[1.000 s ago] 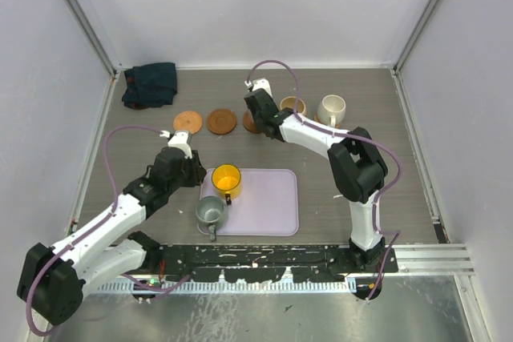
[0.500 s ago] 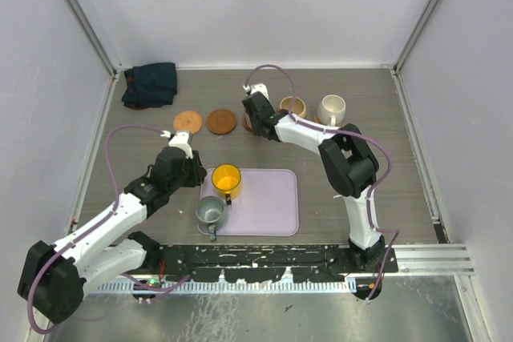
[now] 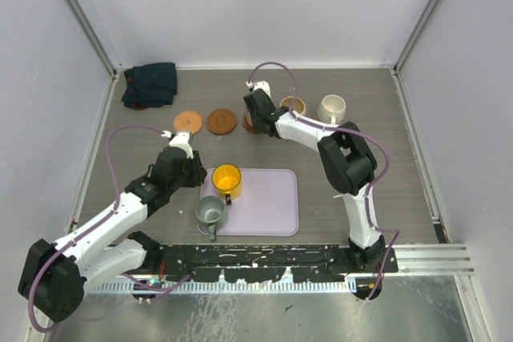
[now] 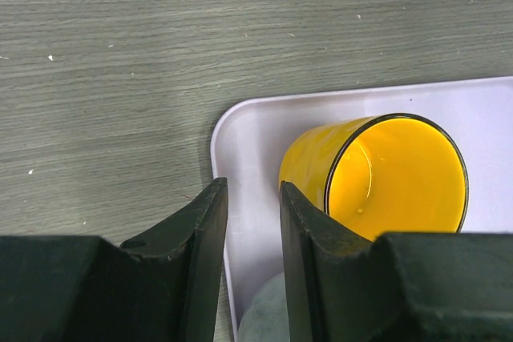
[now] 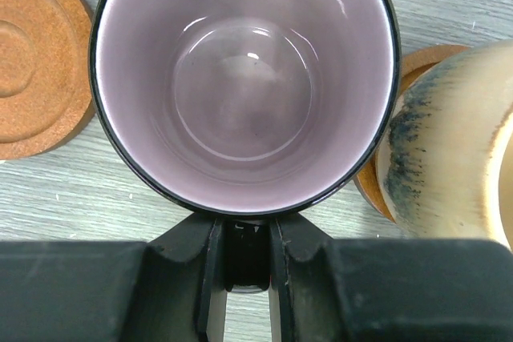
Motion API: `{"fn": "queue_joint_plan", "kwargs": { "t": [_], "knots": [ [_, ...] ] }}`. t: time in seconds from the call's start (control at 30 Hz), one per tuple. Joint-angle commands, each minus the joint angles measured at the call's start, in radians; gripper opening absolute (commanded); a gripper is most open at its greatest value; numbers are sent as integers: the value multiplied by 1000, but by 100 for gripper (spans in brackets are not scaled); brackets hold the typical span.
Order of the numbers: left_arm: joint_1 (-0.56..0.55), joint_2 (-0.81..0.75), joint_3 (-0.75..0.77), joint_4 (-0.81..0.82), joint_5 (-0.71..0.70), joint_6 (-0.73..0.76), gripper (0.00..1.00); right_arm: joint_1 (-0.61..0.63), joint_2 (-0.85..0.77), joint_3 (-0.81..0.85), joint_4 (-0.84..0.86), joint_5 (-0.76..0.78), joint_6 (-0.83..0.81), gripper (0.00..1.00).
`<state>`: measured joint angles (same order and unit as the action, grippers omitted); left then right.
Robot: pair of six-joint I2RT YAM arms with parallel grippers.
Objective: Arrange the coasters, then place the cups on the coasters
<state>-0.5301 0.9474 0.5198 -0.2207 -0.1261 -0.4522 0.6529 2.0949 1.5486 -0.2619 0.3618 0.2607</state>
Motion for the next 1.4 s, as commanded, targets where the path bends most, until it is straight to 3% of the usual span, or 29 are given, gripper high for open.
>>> {"fn": "queue_joint_plan", "kwargs": {
  "t": [0.0, 0.17, 1.1, 1.2, 1.3, 1.37],
  "knots": [
    [-2, 8, 15, 62, 8, 11, 34, -1, -8, 88, 51, -18, 44, 2],
    [-2, 15, 15, 66, 10, 10, 34, -2, -1, 98, 36, -46, 68, 18],
    [-2, 15, 10, 69, 11, 4, 34, 6, -2, 39, -37, 48, 118, 16],
    [-2, 13, 10, 67, 11, 3, 34, 10, -1, 34, -37, 41, 118, 23],
    [-2, 10, 10, 66, 11, 1, 34, 18, -3, 33, -37, 38, 114, 40],
    [-2, 9, 9, 64, 11, 0, 34, 23, -3, 32, -36, 38, 109, 45]
  ]
}}
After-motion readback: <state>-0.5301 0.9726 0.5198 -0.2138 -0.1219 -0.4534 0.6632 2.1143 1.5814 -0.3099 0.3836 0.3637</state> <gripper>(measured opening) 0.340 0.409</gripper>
